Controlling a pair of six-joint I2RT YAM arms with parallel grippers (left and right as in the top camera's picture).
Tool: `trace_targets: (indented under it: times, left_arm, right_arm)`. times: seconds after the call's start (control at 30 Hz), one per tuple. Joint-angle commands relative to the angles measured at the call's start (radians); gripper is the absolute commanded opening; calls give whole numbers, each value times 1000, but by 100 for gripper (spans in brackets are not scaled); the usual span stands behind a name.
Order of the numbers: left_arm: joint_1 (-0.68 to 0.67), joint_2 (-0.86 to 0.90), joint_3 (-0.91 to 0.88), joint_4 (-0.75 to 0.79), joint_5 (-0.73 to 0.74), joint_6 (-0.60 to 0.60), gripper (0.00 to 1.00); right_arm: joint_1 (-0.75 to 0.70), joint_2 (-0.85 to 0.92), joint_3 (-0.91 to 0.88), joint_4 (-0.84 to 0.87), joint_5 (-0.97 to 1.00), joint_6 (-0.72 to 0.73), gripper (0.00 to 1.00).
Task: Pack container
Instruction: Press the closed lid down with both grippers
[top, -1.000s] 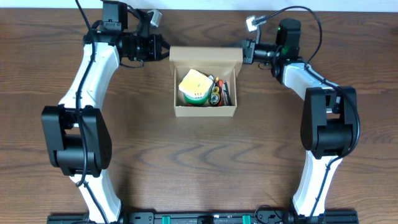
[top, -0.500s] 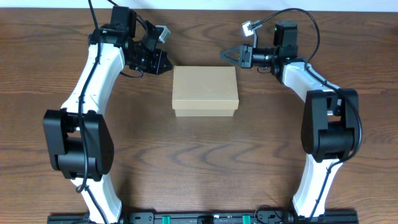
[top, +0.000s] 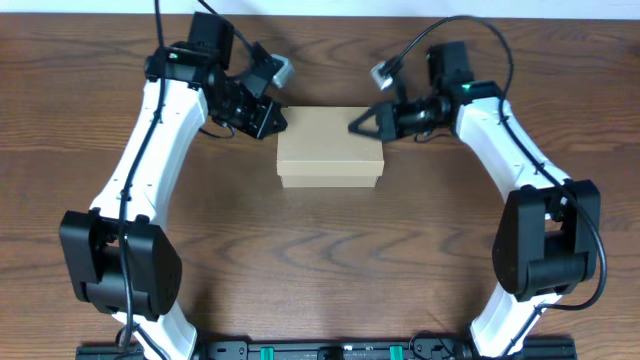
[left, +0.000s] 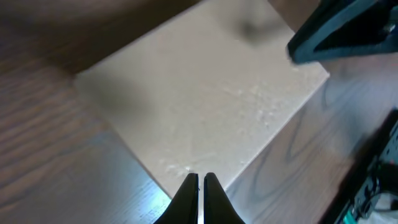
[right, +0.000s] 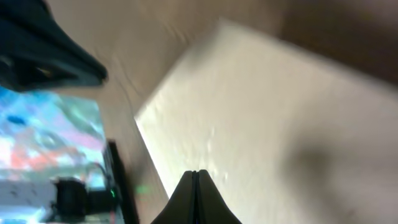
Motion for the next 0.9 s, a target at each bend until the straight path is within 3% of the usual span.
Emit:
trace_targets:
  times: [0.0,0.4,0.87]
  left_arm:
    - [-4,6,-62,7,-10,43,6]
    - [-13,8,-273,186,-10,12,6]
    - [-8,-18,-264,177,-40,-71,6]
  right_arm:
    - [18,-13,-10,-55,100,-164,1]
    - [19,-13,-92,-51,251,-166,1]
    - [14,-78,-56,-32,226,-161,1]
